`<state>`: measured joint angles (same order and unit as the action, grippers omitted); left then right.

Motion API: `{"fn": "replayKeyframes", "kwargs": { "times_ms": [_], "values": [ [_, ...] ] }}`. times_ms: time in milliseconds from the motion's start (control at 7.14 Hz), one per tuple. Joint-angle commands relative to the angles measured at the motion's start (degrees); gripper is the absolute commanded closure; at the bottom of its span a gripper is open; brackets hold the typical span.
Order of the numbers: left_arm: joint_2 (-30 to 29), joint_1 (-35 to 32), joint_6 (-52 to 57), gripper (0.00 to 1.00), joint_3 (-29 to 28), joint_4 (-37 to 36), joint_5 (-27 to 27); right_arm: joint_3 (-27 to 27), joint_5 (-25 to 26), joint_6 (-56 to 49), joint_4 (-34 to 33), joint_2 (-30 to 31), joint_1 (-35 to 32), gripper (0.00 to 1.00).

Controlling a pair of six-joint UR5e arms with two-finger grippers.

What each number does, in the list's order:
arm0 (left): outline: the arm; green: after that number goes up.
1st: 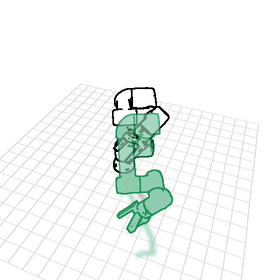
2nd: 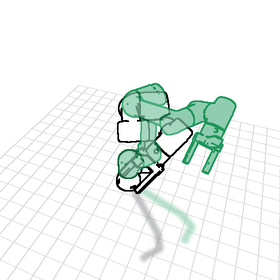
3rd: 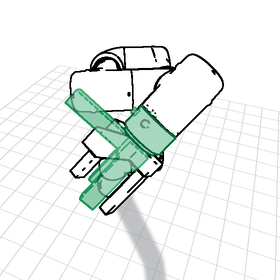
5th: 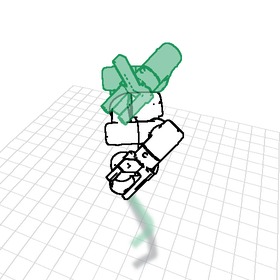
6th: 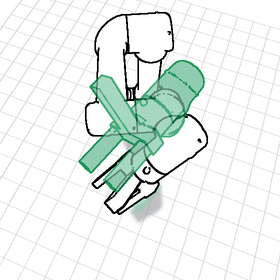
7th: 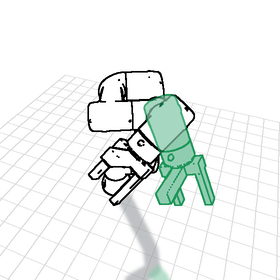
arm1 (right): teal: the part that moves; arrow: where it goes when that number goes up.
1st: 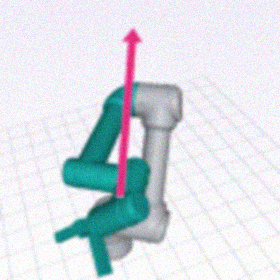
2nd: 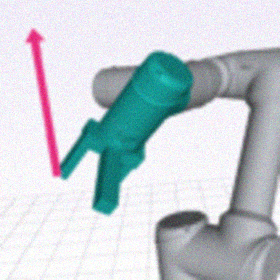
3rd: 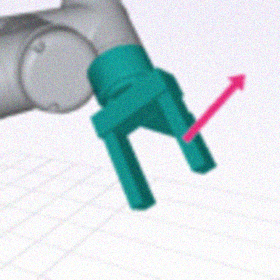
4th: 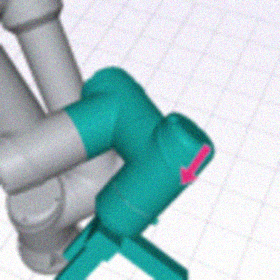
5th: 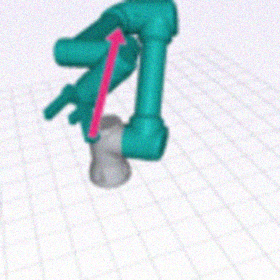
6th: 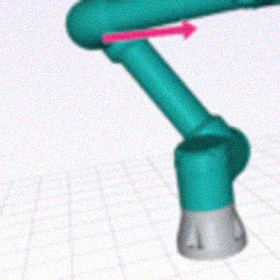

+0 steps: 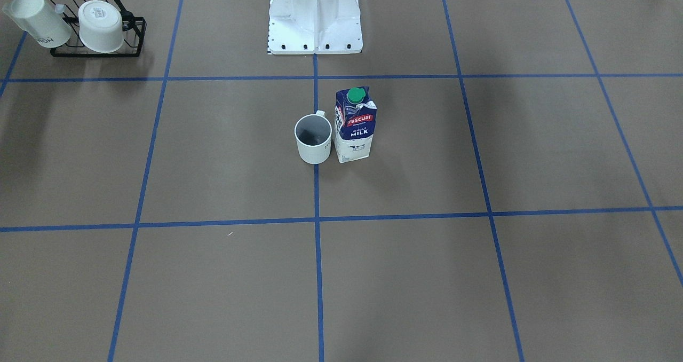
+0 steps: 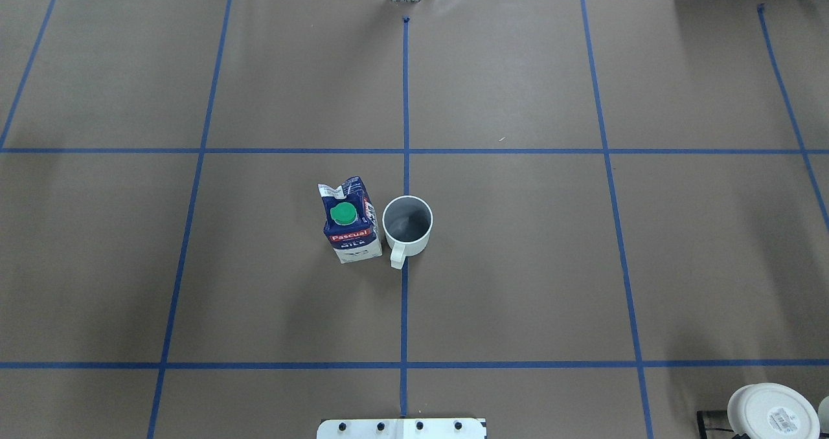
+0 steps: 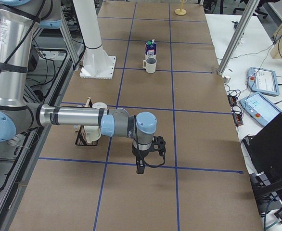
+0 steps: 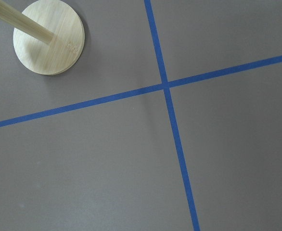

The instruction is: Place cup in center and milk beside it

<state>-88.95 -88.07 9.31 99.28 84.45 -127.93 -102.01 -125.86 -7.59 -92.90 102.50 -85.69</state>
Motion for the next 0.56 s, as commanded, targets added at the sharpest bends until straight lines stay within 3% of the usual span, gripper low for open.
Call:
{"fn": "replayKeyframes", "kwargs": {
  "times_ms": [0,420],
  "values": [
    [0.00,0.00,0.01,0.01,0.03,0.01,-0.04,-0.12,0.00,0.03,0.00,-0.02,0.00,0.00],
    [0.00,0.00,-0.08,0.01,0.12,0.01,-0.48,-0.12,-0.09,0.03,0.00,-0.02,0.00,0.00]
  ]
}}
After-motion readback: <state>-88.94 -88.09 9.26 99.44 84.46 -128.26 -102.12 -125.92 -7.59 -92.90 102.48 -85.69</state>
